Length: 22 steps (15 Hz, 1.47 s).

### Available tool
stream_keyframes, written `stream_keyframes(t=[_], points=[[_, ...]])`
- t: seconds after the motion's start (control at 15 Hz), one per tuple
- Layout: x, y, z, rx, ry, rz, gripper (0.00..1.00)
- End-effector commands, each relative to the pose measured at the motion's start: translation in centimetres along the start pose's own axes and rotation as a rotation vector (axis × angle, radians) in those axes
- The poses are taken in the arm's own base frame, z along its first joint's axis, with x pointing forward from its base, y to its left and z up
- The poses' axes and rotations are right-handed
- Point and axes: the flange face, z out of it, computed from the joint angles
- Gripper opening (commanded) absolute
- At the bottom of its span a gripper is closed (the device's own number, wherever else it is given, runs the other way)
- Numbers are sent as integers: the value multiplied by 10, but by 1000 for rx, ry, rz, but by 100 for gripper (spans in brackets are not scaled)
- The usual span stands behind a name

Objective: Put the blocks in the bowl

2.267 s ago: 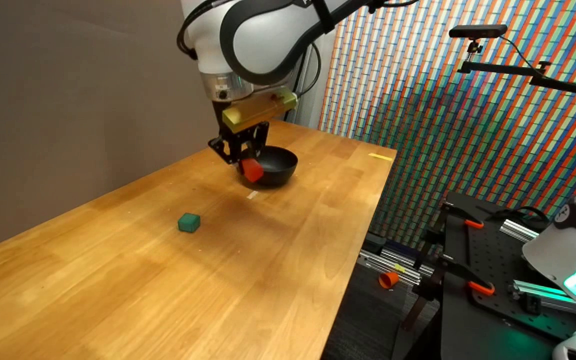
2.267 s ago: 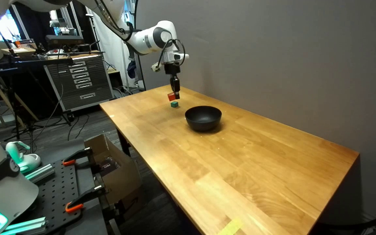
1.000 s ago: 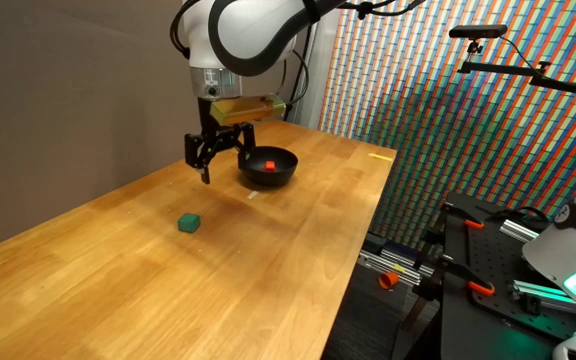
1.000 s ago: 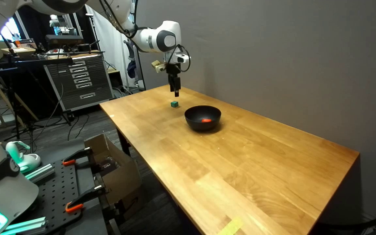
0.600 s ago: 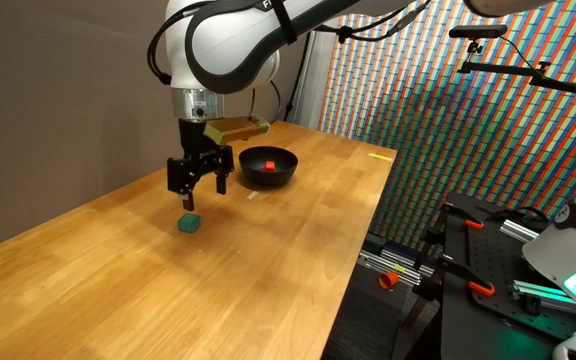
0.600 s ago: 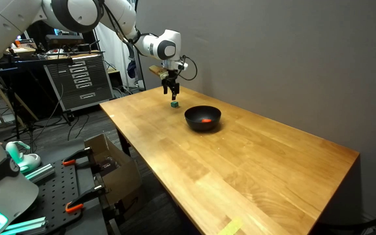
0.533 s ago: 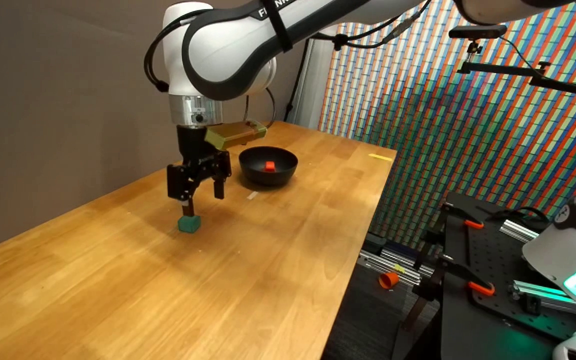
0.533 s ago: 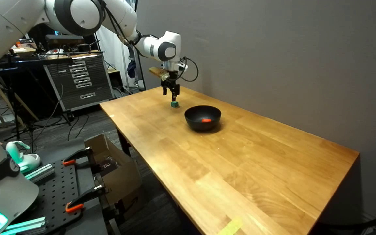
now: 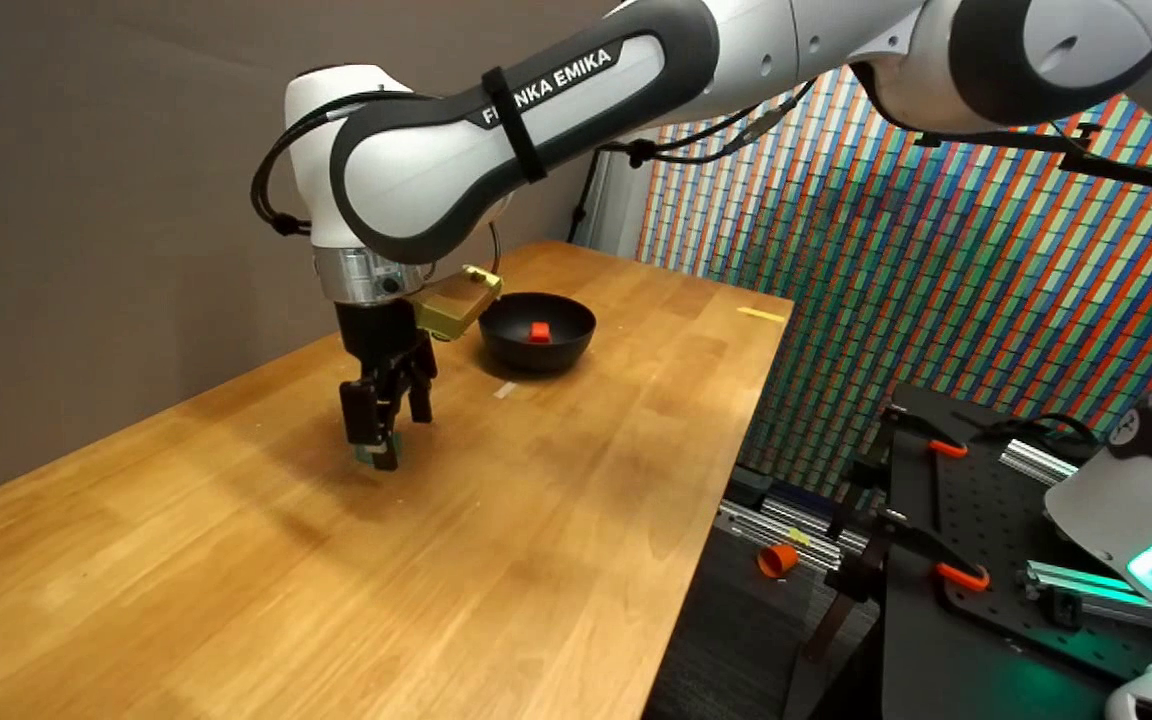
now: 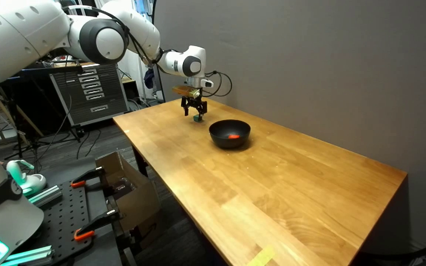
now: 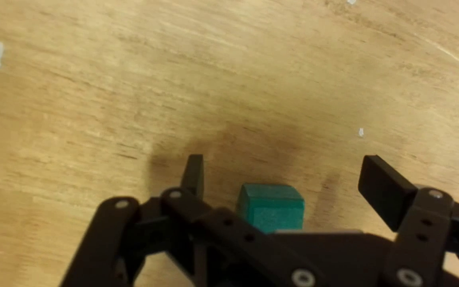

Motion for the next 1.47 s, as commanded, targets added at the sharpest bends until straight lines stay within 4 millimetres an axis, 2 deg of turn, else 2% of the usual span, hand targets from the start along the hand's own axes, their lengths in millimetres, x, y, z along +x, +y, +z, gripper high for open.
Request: stream_keyframes(t=[0.0,0.13,0.2,0.27,0.53,0.67,0.8,0.93,1.13,1.27,1.4], points=[[17,-10,-2,-71,23,-104,100],[20,-15,0,-91,35,-131,100],[22,-16,1,-104,44,-139,75],[23,-16,1,-120,50,-149,74],[27,-12,3,-221,61,-159,42],[27,-1,-9,-270,64,-135,27],[25,20,-27,-336,65,-99,13],[21,51,-46,-401,59,-21,13],[2,100,-73,-456,-1,136,13],[-13,129,-86,-443,-57,240,13],[-27,150,-98,-397,-96,321,13]])
